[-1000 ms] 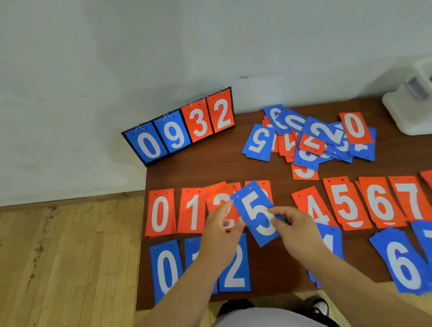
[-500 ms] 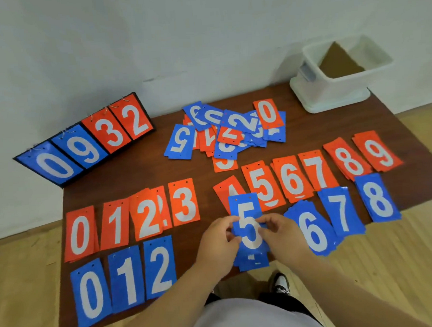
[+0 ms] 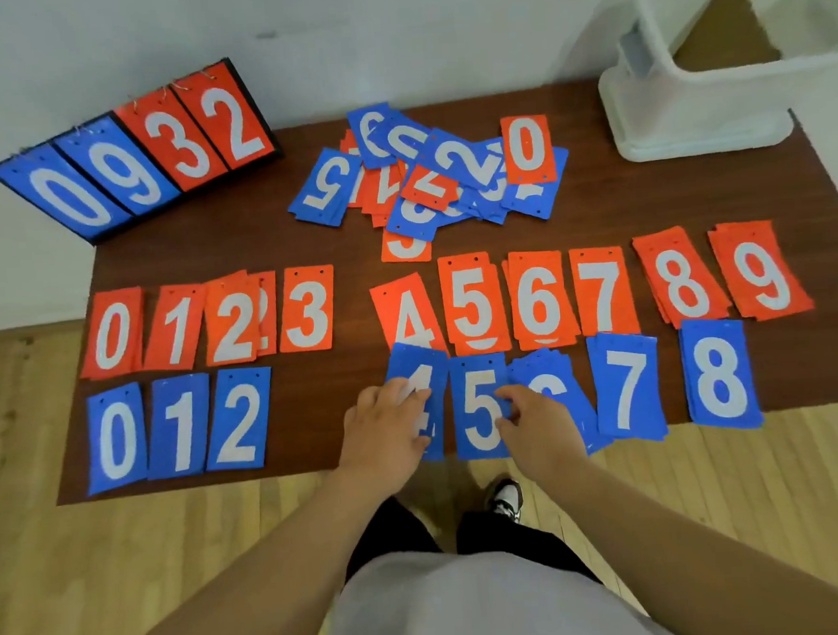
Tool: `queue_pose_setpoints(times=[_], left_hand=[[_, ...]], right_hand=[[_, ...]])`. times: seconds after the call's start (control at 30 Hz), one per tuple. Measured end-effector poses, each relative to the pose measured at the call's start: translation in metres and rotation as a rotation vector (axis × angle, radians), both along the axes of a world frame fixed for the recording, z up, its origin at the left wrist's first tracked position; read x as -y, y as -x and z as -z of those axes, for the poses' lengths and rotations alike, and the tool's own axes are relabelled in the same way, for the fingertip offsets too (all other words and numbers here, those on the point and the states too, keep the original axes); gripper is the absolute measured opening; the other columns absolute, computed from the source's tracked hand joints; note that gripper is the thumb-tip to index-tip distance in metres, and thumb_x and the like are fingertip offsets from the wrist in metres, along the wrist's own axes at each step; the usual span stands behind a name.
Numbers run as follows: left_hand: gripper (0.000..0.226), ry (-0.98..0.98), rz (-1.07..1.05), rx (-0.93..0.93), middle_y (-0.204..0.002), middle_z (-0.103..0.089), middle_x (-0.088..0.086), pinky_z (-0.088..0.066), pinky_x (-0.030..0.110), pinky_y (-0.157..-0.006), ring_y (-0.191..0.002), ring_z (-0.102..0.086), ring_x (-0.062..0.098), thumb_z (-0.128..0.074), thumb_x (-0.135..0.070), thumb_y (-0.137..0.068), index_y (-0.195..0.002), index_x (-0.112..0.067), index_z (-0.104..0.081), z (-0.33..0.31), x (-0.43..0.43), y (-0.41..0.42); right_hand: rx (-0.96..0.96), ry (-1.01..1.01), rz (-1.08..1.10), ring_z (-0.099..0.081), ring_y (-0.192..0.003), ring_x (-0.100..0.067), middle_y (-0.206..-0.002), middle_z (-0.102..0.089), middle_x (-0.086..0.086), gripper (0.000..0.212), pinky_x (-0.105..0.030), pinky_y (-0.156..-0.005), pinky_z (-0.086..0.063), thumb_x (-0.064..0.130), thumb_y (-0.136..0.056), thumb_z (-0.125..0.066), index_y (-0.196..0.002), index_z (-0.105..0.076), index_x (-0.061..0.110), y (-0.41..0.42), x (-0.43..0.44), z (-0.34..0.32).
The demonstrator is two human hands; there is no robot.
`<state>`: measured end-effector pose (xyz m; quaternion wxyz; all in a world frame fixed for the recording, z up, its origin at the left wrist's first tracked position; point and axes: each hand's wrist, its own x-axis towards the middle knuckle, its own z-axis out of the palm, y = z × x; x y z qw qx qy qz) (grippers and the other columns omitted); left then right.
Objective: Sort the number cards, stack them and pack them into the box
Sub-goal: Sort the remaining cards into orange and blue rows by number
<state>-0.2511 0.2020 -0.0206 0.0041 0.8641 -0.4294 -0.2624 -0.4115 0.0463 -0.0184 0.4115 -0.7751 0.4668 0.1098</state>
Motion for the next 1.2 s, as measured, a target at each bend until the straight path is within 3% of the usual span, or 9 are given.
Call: queue_pose_setpoints(times=[0.1, 0.3, 0.5, 0.77, 1.0, 1.2], left_hand=[[0.062, -0.009, -0.034, -0.021, -0.157, -0.025, -0.011, -0.036, 0.045, -0.11, -0.136, -0.028, 0.024, -0.062, -0.046, -0.095, -0.15, -0.042, -0.034, 0.0, 0.0, 0.003], [0.059, -0.027, -0.101, -0.051, -0.156, -0.028, -0.009, -0.034, 0.045, -0.111, -0.137, -0.028, 0.023, -0.063, -0.041, -0.095, -0.147, -0.042, -0.037, -0.005, 0.005, 0.009], [0.058, 0.13, -0.231, -0.005, -0.152, -0.033, -0.006, -0.034, 0.044, -0.114, -0.14, -0.032, 0.02, -0.062, -0.046, -0.096, -0.148, -0.037, -0.04, -0.029, 0.029, -0.003], [0.061, 0.288, -0.301, 0.155, -0.145, -0.041, -0.002, -0.044, 0.037, -0.105, -0.134, -0.042, 0.02, -0.065, -0.049, -0.092, -0.147, -0.036, -0.041, -0.062, 0.082, -0.06], [0.07, 0.233, -0.343, 0.116, -0.149, -0.038, 0.002, -0.043, 0.042, -0.106, -0.137, -0.039, 0.025, -0.065, -0.055, -0.091, -0.151, -0.036, -0.036, -0.061, 0.138, -0.141], [0.072, 0.222, -0.362, 0.076, -0.151, -0.037, 0.002, -0.044, 0.044, -0.108, -0.139, -0.037, 0.026, -0.064, -0.059, -0.09, -0.151, -0.034, -0.035, -0.033, 0.208, -0.189]], right_hand=[[-0.09, 0.157, -0.159, -0.06, -0.108, -0.022, -0.127, -0.056, -0.001, 0.04, -0.036, -0.085, -0.056, 0.034, -0.1, -0.057, -0.14, -0.055, 0.031, -0.002, 0.001, 0.004], [-0.132, 0.231, -0.291, -0.052, -0.117, -0.021, -0.128, -0.049, -0.002, 0.043, -0.034, -0.091, -0.053, 0.041, -0.098, -0.059, -0.14, -0.054, 0.031, -0.007, 0.009, 0.0], [0.047, 0.209, -0.186, -0.045, -0.132, -0.021, -0.138, -0.047, 0.002, 0.055, -0.041, -0.105, -0.049, 0.048, -0.092, -0.067, -0.142, -0.052, 0.033, -0.013, 0.045, -0.03], [0.186, 0.291, -0.07, -0.042, -0.133, -0.024, -0.145, -0.043, -0.001, 0.058, -0.043, -0.102, -0.05, 0.047, -0.087, -0.072, -0.14, -0.055, 0.033, -0.055, 0.12, -0.06], [0.095, 0.277, 0.055, -0.039, -0.139, -0.026, -0.151, -0.037, -0.002, 0.057, -0.046, -0.107, -0.047, 0.042, -0.089, -0.073, -0.141, -0.053, 0.032, -0.113, 0.173, -0.058], [0.057, 0.309, 0.223, -0.048, -0.129, -0.035, -0.143, -0.046, -0.012, 0.055, -0.048, -0.108, -0.044, 0.041, -0.087, -0.073, -0.136, -0.057, 0.022, -0.169, 0.246, -0.029]])
